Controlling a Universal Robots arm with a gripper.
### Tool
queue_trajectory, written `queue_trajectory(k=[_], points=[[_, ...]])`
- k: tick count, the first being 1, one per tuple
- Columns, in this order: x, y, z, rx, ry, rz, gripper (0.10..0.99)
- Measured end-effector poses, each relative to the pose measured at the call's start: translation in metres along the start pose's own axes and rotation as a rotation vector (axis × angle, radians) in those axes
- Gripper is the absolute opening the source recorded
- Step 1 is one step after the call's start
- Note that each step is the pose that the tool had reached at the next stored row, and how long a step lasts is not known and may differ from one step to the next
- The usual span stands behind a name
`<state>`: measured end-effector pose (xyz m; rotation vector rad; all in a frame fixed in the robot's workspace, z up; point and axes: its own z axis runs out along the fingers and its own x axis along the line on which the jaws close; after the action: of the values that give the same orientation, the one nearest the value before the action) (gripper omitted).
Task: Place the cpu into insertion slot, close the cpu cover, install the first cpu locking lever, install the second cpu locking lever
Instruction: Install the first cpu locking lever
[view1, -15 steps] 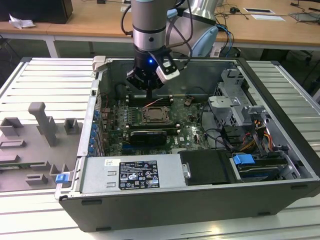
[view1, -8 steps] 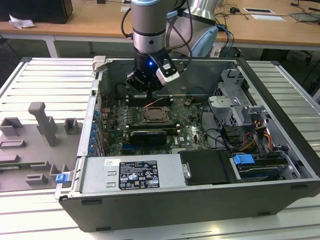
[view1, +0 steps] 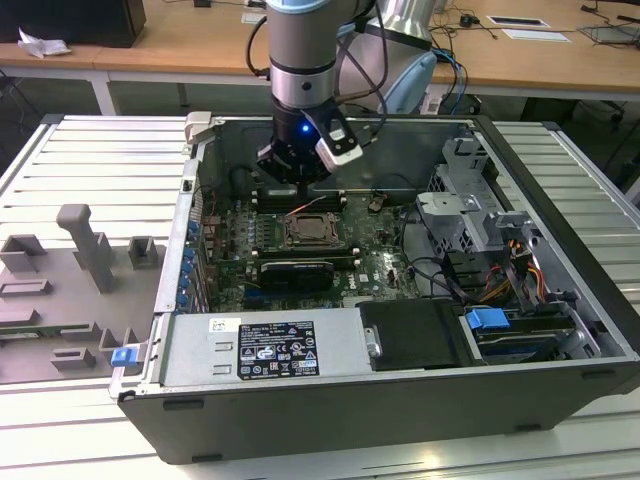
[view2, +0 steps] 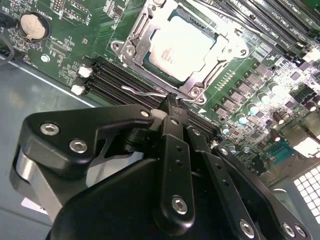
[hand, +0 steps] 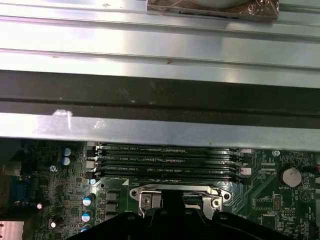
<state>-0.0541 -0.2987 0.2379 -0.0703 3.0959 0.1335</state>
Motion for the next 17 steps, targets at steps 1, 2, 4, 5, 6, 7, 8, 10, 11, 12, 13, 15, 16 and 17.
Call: queue_trajectory(k=[1,2,4,5,6,7,8,10,11,12,13,15,16,17], points=[[-0.0002,0.0,0.0002,0.0,0.0,0.0,0.106],[-0.0003,0.0,0.0004,0.0,0.0,0.0,0.106],[-0.0004,-0.0001,0.0006,-0.001,0.0,0.0,0.106],[-0.0004,-0.0001,0.0011,-0.001,-0.0002,0.0,0.106],[-0.0004,-0.0001,0.0016,-0.001,-0.0003,0.0,0.106],[-0.0004,-0.0001,0.0019,-0.001,-0.0003,0.0,0.106],[-0.0007,-0.0003,0.0027,-0.001,-0.0006,0.0,0.106],[-0.0041,-0.0005,0.0047,-0.002,-0.0007,0.0,0.106],[-0.0054,-0.0007,0.0054,-0.003,-0.0007,0.0,0.106],[-0.0064,-0.0006,0.0062,-0.003,-0.0006,0.0,0.106],[-0.0066,-0.0002,0.0066,-0.003,-0.0007,0.0,0.106],[-0.0067,0.0022,0.0076,-0.003,-0.0011,0.0,0.106],[-0.0068,0.0038,0.0081,-0.003,-0.0013,0.0,0.106],[-0.0068,0.0051,0.0087,-0.003,-0.0014,0.0,0.106]])
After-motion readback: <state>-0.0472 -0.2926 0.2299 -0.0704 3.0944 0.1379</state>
